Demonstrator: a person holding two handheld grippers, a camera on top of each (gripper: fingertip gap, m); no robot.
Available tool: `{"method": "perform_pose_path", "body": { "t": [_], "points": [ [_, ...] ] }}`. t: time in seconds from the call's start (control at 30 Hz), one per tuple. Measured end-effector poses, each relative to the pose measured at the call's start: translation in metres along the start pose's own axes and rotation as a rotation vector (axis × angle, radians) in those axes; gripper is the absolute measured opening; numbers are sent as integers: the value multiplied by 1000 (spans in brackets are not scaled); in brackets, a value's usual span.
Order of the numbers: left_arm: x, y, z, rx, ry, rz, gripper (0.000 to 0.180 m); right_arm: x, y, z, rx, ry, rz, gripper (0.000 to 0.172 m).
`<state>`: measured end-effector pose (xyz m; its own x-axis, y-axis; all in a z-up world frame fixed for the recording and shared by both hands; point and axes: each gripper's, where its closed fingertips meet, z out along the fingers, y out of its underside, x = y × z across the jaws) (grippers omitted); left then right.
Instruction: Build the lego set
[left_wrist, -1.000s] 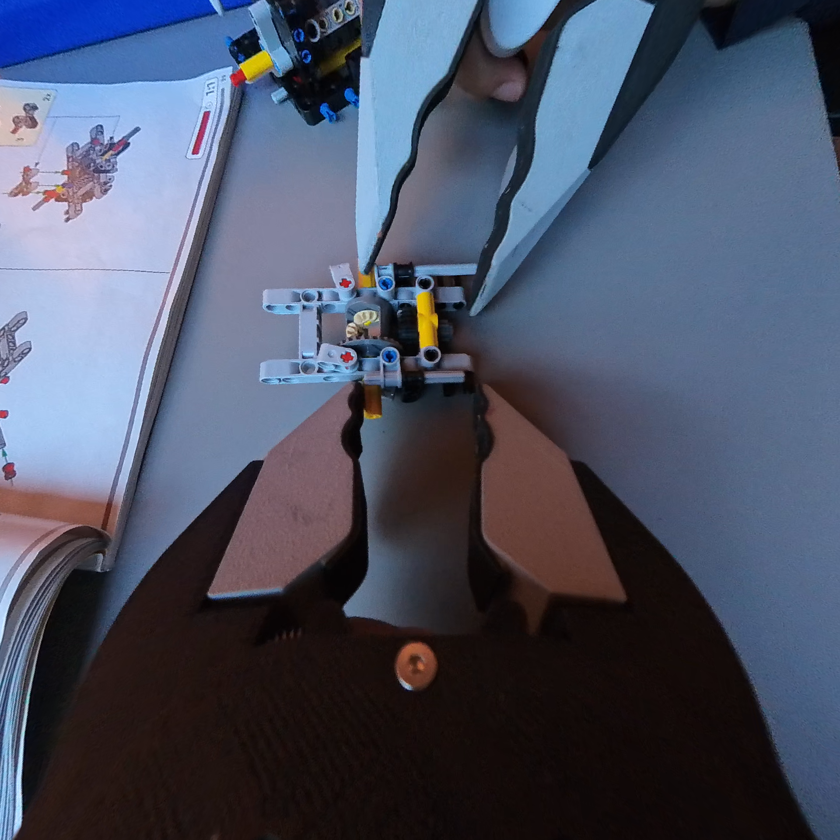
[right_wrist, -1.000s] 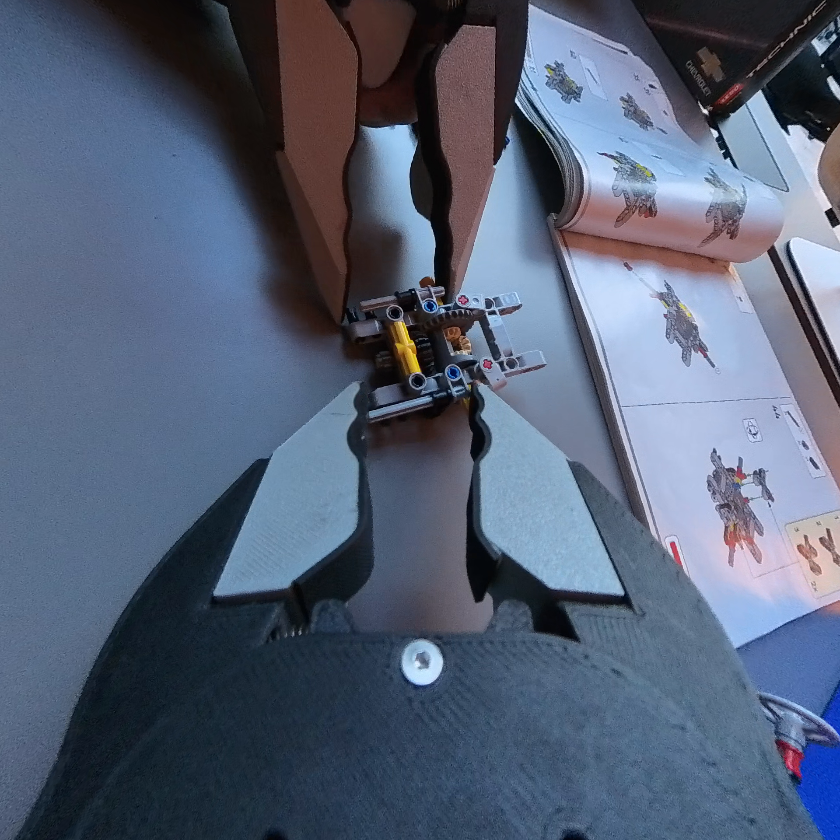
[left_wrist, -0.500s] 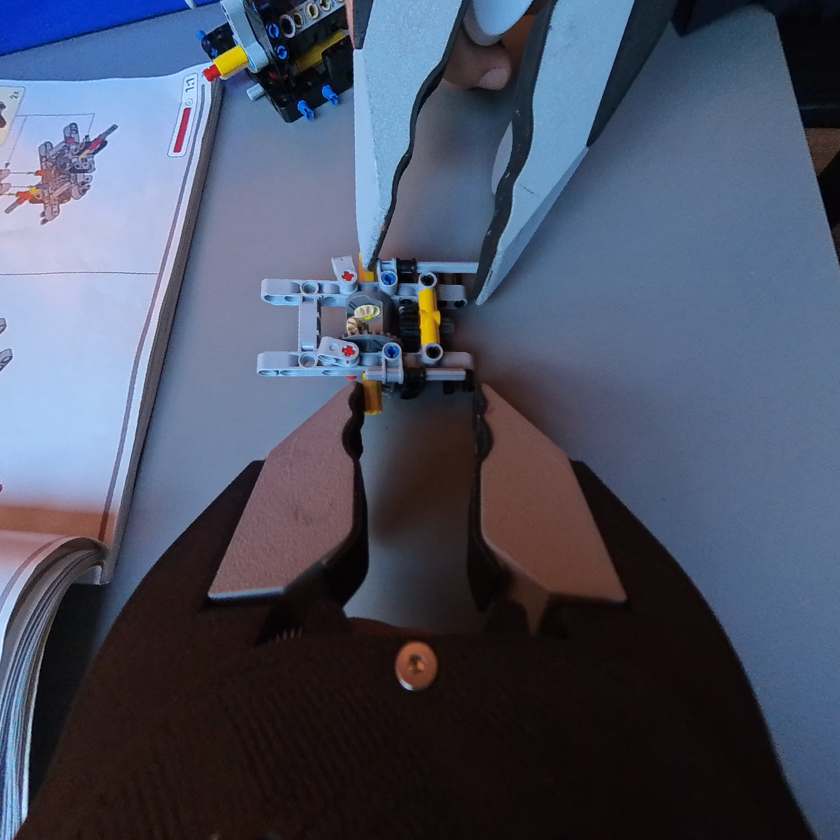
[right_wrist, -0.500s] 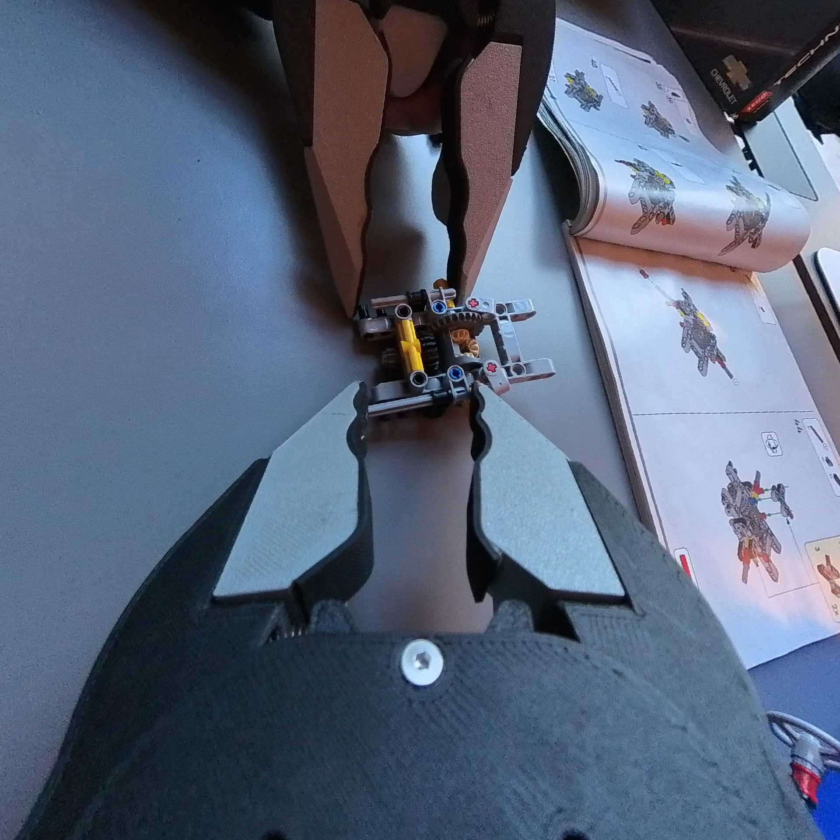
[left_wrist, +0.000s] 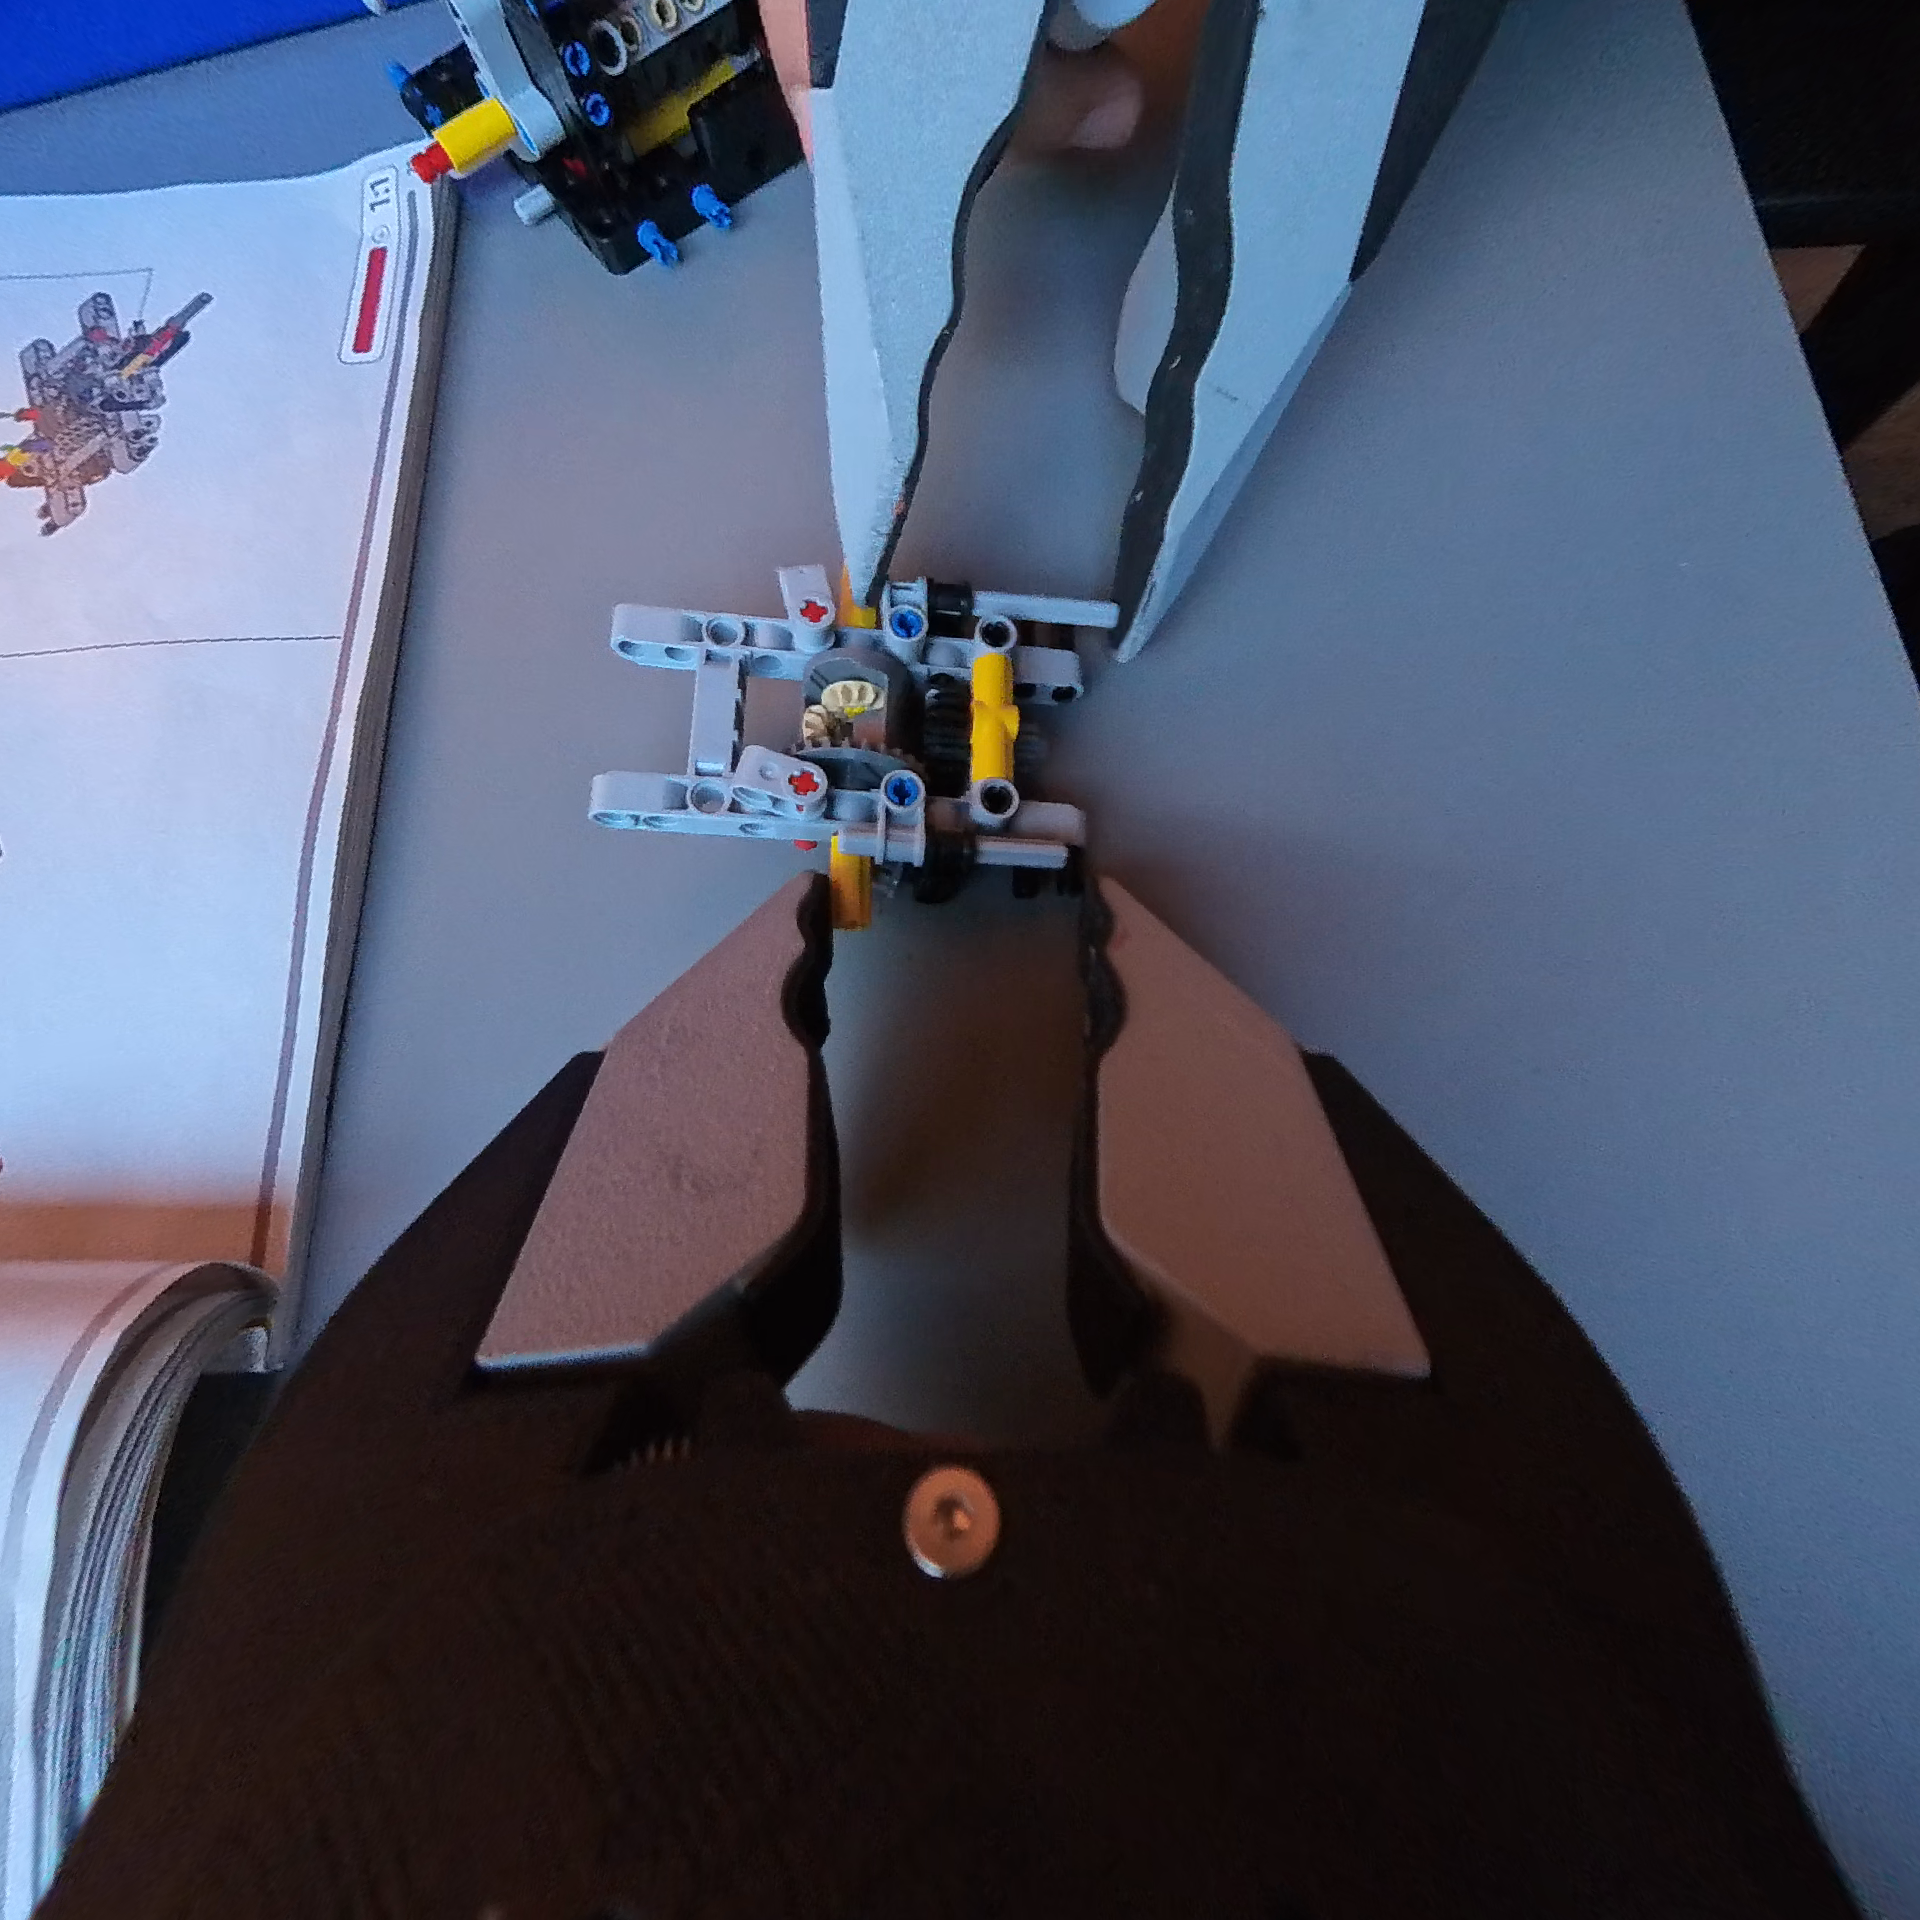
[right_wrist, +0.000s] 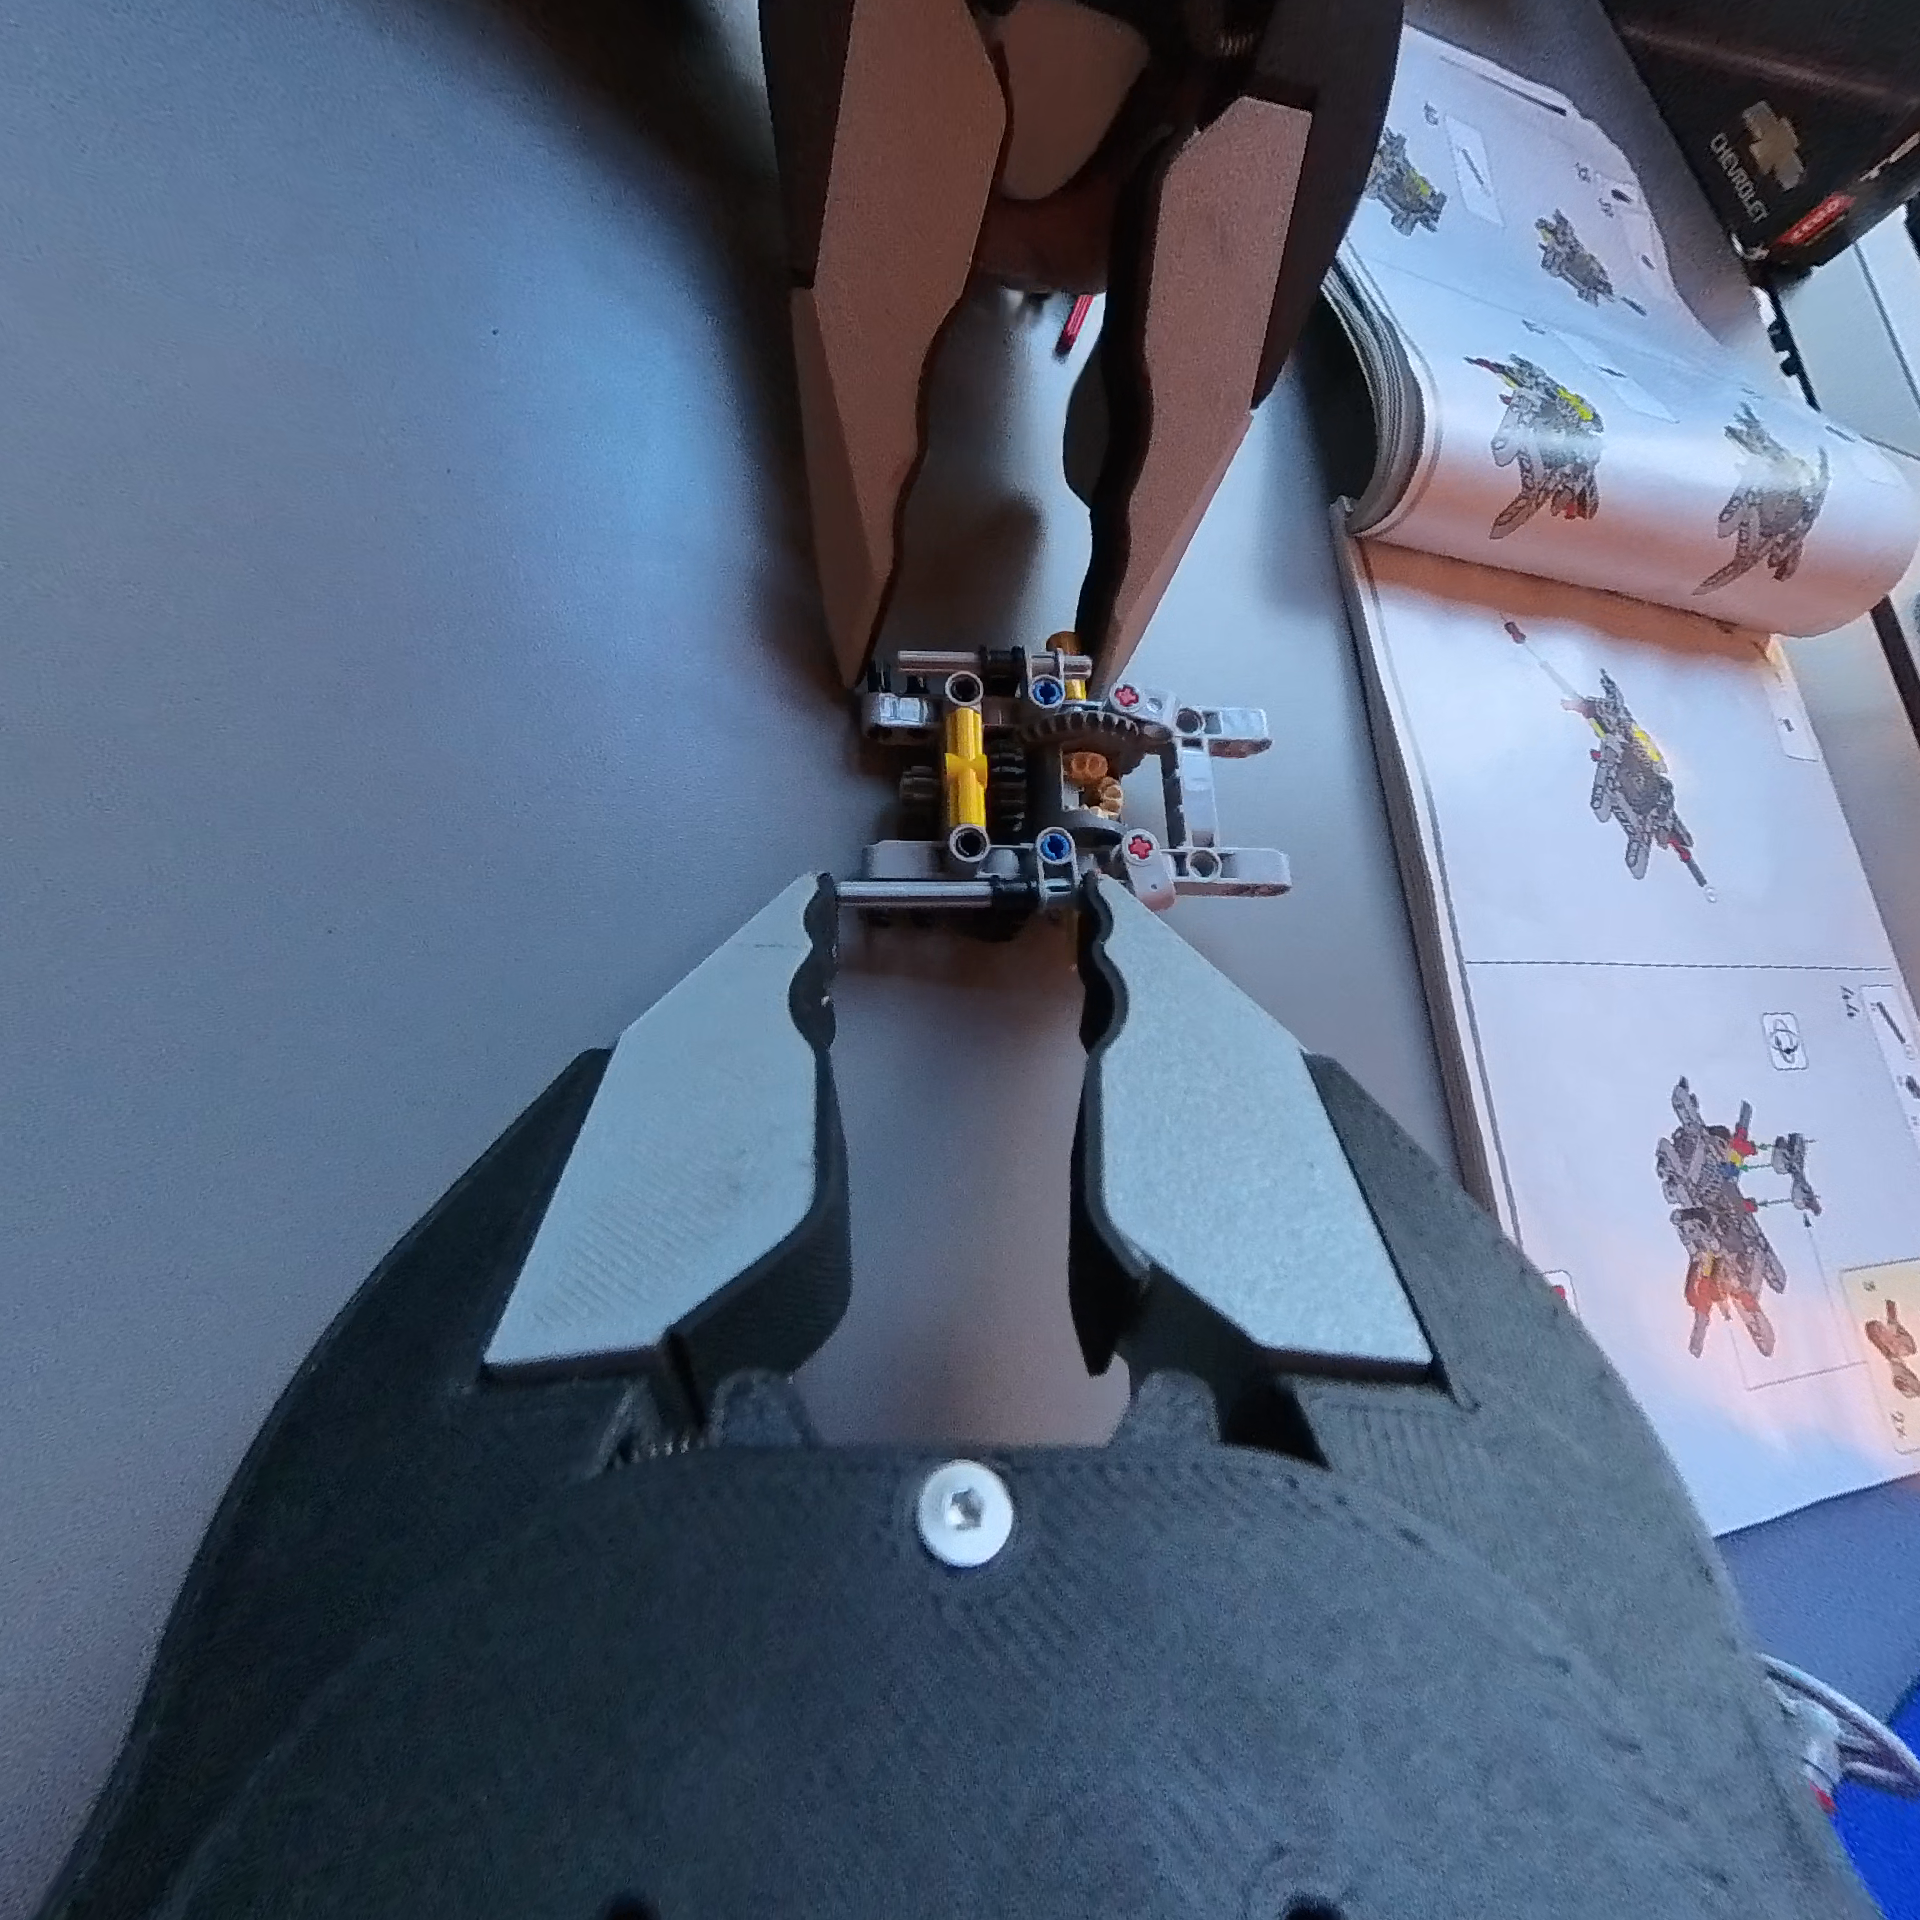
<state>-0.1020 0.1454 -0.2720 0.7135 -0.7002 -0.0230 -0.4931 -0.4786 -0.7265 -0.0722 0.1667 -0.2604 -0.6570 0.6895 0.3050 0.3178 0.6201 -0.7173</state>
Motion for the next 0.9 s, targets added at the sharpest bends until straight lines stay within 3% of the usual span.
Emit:
{"method": "perform_pose_path", "body": {
  "t": [0.2, 0.9],
  "points": [
    [0, 0, 0, -2, 5, -5, 46, 0, -2, 2, 40, -26, 72, 44],
    [2, 2, -2, -3, 66, 13, 46, -3, -6, 7, 50, -30, 13, 45]
  ]
}}
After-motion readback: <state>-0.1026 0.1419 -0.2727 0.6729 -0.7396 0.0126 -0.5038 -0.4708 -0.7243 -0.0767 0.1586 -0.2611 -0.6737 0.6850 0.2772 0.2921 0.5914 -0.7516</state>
